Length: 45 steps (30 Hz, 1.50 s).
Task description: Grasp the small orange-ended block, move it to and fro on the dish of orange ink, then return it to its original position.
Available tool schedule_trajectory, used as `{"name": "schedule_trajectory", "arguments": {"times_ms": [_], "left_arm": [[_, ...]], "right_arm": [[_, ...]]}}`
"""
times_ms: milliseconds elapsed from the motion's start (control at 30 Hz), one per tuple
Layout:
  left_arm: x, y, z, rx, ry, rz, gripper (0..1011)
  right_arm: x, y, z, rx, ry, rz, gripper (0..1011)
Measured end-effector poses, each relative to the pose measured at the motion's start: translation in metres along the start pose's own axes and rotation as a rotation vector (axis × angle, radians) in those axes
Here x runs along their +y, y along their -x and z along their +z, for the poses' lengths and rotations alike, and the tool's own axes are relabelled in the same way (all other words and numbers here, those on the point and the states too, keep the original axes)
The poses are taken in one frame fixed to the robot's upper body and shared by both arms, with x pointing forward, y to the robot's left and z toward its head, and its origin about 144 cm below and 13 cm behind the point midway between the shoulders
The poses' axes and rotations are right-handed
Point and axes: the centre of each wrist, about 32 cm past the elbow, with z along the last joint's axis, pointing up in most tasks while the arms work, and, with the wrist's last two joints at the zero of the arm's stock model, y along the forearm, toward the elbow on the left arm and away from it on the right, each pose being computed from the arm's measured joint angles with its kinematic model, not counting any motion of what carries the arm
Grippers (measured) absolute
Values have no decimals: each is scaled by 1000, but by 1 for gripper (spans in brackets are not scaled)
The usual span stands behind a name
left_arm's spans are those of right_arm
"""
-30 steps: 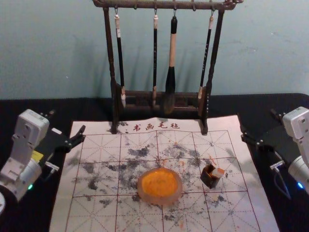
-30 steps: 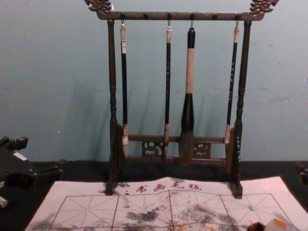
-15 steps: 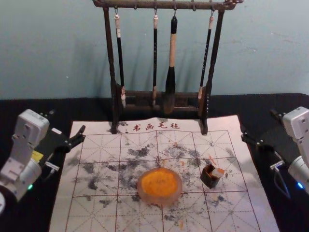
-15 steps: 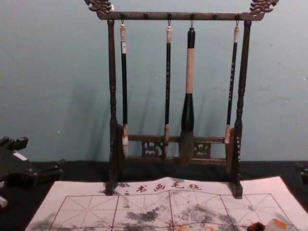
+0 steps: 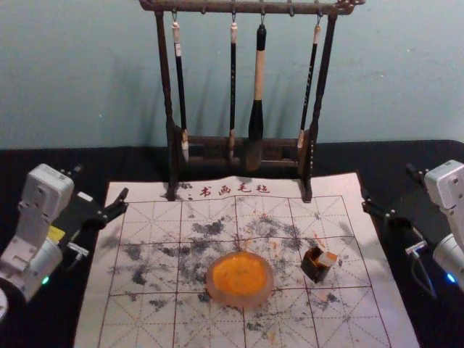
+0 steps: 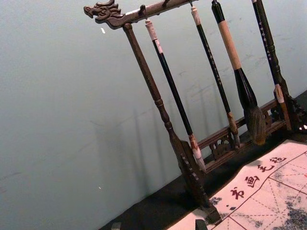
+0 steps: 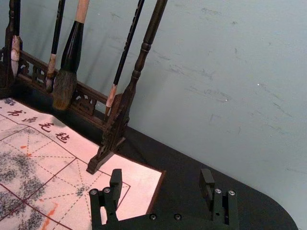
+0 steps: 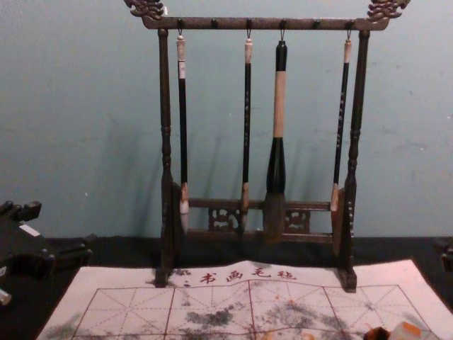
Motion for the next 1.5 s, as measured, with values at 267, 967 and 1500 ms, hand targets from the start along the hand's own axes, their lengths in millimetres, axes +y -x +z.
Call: {"name": "schedule_trajectory", "arguments": {"times_ms": [267, 967, 1500], "left_arm": [[0, 0, 0, 0, 0, 0, 1001], [0, 0, 0, 0, 0, 0, 1001], [0, 0, 0, 0, 0, 0, 1001]], "right_arm": [[0, 0, 0, 0, 0, 0, 1000], [-34, -21, 14, -32, -79, 152, 1000], [-73, -32, 13, 5, -123, 426, 1000]]}}
